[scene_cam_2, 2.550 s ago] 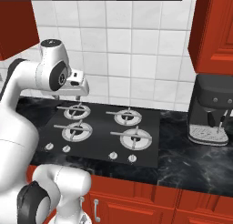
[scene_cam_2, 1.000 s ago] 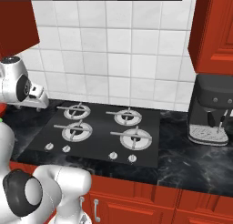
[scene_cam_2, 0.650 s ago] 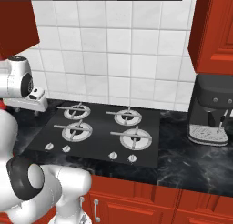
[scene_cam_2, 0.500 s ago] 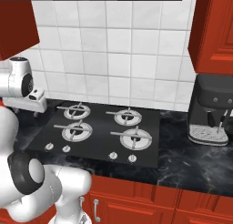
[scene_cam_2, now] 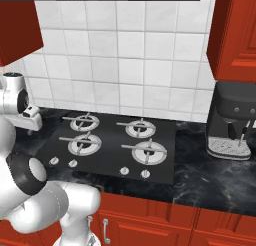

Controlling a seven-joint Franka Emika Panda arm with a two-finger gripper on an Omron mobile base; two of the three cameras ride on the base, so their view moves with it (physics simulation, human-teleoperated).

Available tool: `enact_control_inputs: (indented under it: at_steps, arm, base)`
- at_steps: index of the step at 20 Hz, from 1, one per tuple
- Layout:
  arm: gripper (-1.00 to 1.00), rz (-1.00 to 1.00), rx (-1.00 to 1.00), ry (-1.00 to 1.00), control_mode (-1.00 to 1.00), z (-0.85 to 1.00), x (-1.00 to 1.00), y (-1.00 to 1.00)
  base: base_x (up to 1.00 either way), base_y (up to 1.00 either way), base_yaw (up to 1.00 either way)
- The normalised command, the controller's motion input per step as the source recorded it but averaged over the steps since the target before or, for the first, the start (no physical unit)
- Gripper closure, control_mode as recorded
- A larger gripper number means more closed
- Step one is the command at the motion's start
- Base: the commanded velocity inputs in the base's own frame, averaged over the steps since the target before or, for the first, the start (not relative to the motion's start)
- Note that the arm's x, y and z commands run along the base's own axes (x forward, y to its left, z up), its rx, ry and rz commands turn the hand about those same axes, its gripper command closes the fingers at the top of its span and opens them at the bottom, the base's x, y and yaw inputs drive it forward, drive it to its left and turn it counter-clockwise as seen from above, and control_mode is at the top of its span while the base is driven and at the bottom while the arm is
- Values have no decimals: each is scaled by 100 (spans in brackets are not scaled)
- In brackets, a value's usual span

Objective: Pick the cup and bowl from the counter and place them on the counter next to the sink.

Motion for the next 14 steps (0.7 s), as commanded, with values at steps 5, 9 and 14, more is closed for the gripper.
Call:
enact_control_inputs:
  at_steps: [5, 9, 14]
  arm:
    - [-100, -6, 0, 0, -100, -25, 6, 52]
    - [-100, -6, 0, 0, -100, -7, 0, 55]
    - [-100, -5, 0, 0, -100, 0, 0, 54]
  base:
    - [0, 0, 0]
    - [0, 0, 0]
    - [0, 0, 0]
